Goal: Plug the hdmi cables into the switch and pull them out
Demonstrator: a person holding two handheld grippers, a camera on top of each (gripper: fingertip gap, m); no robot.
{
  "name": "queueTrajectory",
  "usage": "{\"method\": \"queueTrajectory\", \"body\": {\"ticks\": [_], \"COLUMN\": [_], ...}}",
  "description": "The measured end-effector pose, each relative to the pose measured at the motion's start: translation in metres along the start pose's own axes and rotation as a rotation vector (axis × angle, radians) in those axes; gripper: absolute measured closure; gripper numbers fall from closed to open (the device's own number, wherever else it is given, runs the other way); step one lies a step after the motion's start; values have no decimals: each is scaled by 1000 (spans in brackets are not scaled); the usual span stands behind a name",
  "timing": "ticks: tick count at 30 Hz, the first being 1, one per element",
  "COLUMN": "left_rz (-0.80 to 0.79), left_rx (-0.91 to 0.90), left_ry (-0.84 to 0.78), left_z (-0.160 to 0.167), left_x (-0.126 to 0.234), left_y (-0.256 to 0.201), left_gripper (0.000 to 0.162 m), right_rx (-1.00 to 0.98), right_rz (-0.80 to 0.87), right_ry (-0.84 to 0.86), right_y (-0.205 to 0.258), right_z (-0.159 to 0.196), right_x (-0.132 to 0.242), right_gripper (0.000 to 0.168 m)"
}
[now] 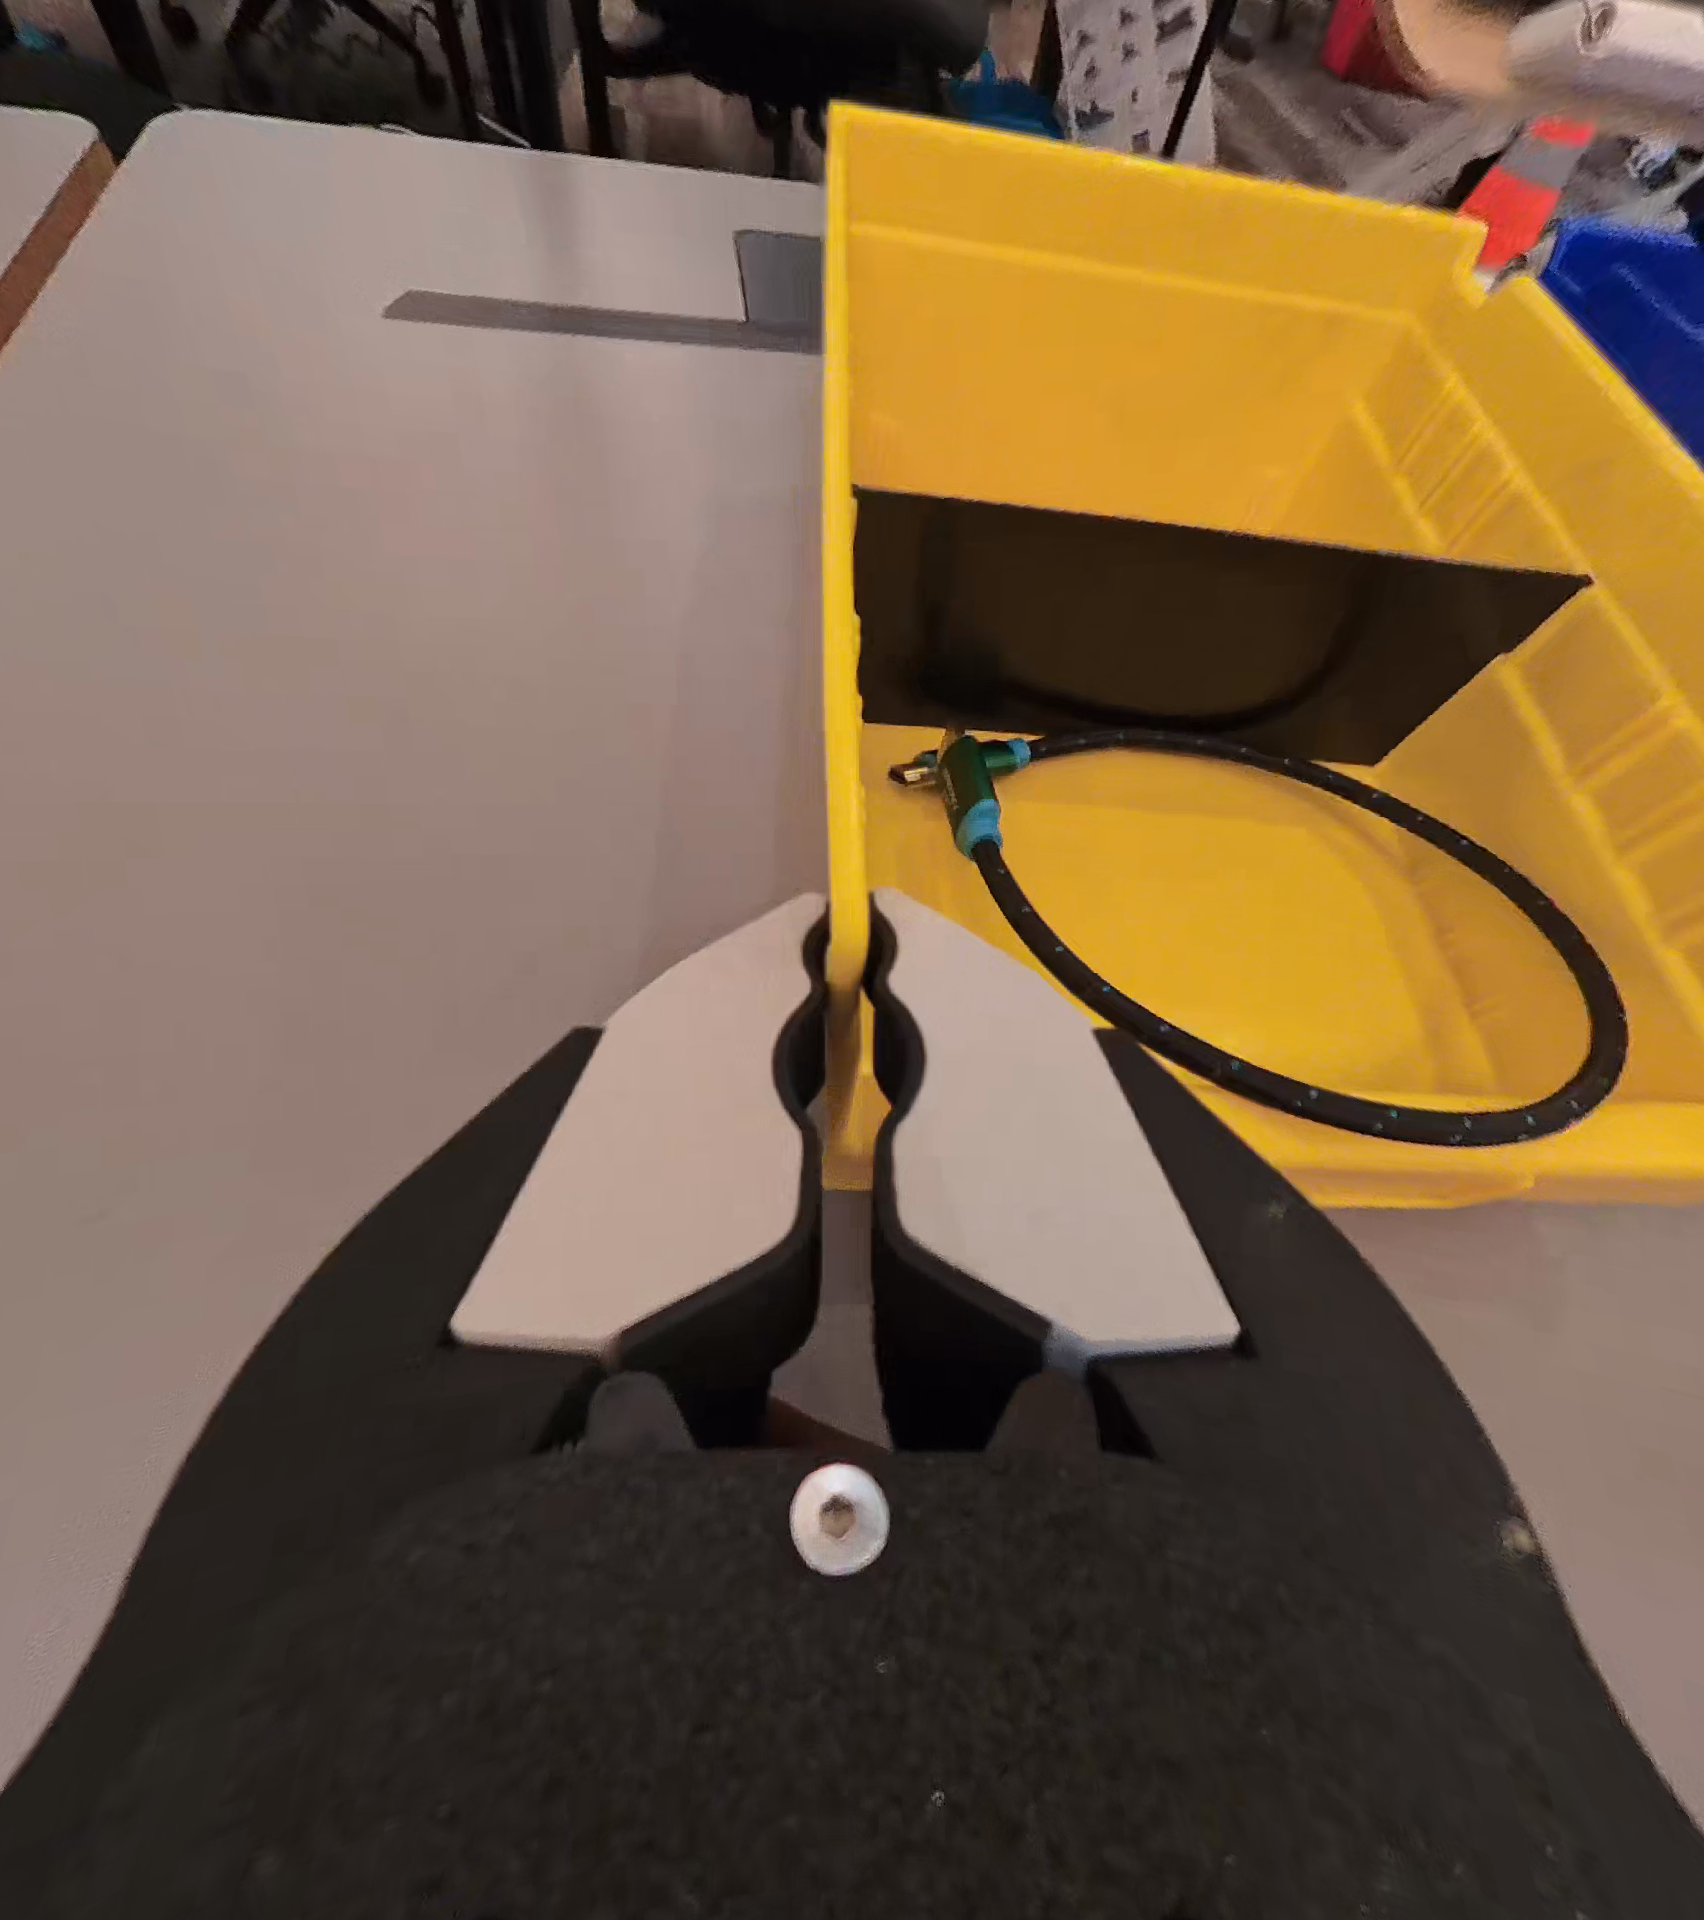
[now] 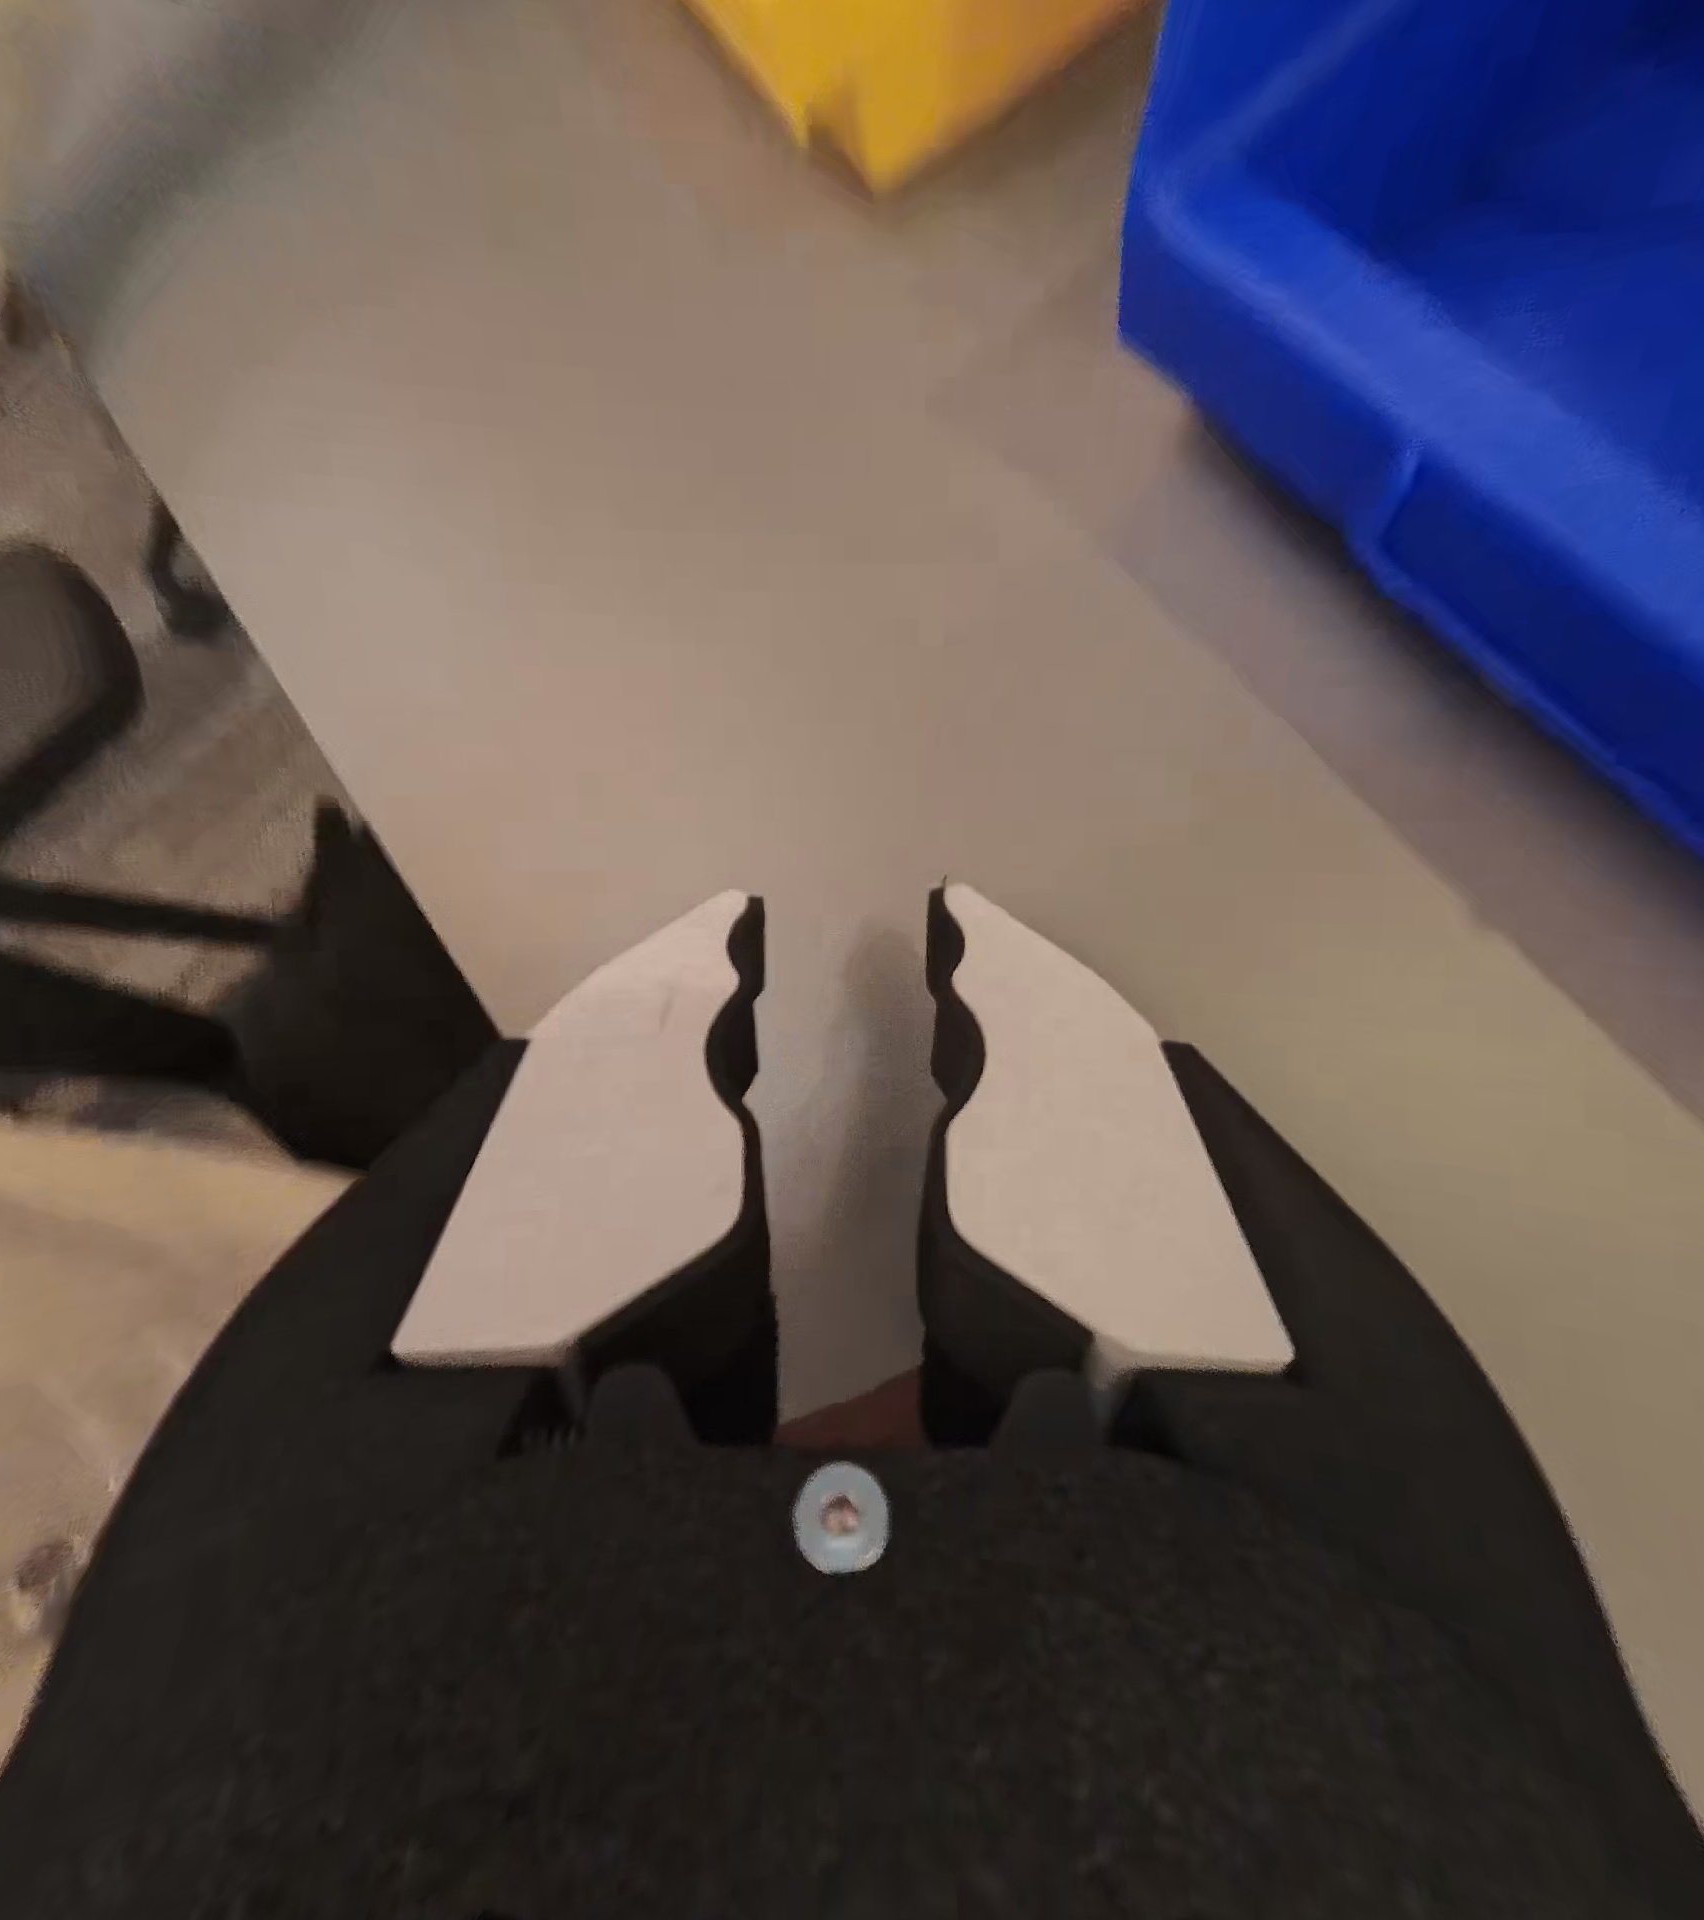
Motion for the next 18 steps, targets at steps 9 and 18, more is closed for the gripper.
{"method": "queueTrajectory", "body": {"ticks": [9,18], "left_rz": [-138,-201], "left_rx": [65,124], "left_ry": [-19,-8], "left_z": [32,48], "left_x": [60,96], "left_y": [-46,-89], "left_gripper": [158,157], "right_rx": [-217,-181], "right_rz": [94,345], "right_ry": [-373,-420], "right_y": [26,32], "right_z": [-86,-93], "right_x": [-48,-74], "right_gripper": [136,163]}}
Point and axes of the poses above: each gripper's, where its closed fingertips meet, x back along the fingers, z out of its underside, y = z × x across the jaws, the point moved 6 cm from there along x, back along the fingers, and after that the axes turned 10 degrees about -x, right-handed, at the moved point
